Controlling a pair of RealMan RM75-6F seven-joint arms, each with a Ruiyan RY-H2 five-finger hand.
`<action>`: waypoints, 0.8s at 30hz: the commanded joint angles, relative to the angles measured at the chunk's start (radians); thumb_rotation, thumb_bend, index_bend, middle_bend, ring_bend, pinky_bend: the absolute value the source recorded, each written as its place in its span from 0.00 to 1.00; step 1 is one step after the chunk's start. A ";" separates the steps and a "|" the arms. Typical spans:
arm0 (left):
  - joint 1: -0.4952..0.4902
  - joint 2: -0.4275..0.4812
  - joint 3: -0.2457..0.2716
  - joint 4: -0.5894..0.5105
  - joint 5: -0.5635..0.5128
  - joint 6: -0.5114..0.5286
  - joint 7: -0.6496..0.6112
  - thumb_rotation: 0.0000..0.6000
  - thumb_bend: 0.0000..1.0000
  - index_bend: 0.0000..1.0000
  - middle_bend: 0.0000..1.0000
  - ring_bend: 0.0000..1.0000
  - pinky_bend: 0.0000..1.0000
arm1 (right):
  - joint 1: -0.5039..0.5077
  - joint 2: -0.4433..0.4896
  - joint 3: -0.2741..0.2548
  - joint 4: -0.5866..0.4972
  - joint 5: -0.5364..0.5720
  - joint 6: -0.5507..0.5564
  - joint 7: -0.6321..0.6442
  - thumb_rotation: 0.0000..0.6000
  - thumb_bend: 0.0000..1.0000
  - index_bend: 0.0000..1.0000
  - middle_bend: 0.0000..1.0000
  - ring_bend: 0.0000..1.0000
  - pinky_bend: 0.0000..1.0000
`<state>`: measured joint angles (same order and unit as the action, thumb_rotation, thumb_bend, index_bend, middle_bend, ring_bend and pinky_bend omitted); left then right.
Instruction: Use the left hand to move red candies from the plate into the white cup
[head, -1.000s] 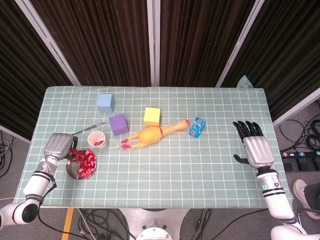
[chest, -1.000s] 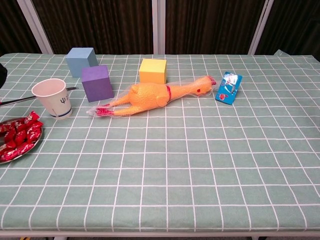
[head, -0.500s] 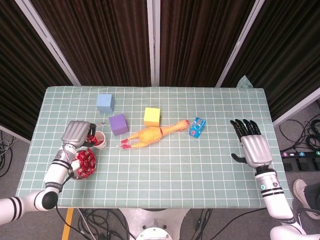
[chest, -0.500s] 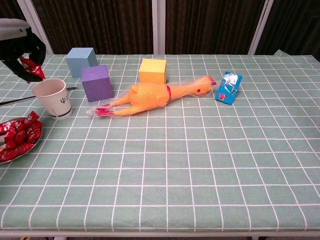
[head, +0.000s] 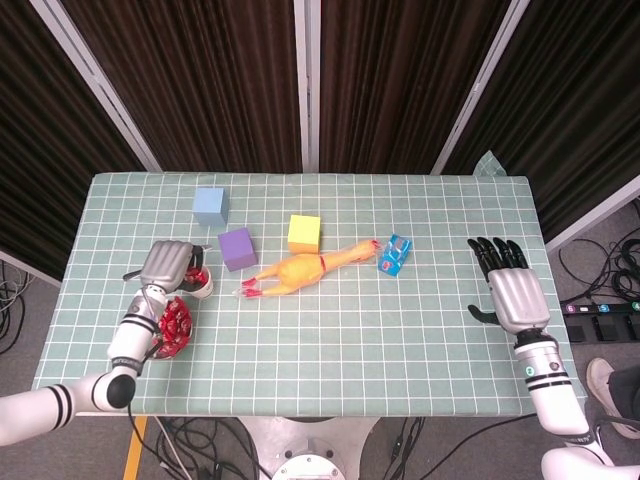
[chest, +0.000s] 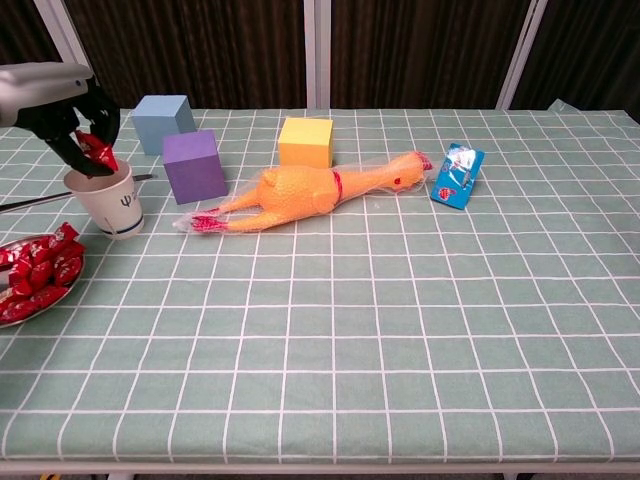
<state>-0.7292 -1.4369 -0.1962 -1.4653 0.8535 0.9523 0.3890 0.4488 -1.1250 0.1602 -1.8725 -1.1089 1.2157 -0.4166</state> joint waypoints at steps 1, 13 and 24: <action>-0.005 -0.005 0.000 0.010 -0.002 -0.004 0.001 1.00 0.28 0.64 0.71 0.93 0.99 | 0.001 -0.002 -0.001 0.003 0.001 -0.002 0.002 1.00 0.10 0.01 0.07 0.00 0.00; 0.005 0.018 0.012 0.014 -0.012 -0.009 -0.009 1.00 0.28 0.60 0.68 0.93 0.98 | 0.006 -0.006 -0.001 0.010 0.004 -0.008 0.002 1.00 0.10 0.01 0.07 0.00 0.00; 0.023 0.046 0.026 0.002 -0.009 -0.024 -0.037 1.00 0.26 0.58 0.64 0.92 0.98 | 0.001 -0.005 -0.007 -0.006 -0.005 0.006 -0.008 1.00 0.10 0.01 0.07 0.00 0.00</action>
<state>-0.7065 -1.3915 -0.1701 -1.4636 0.8443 0.9303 0.3535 0.4506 -1.1303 0.1538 -1.8784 -1.1138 1.2216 -0.4246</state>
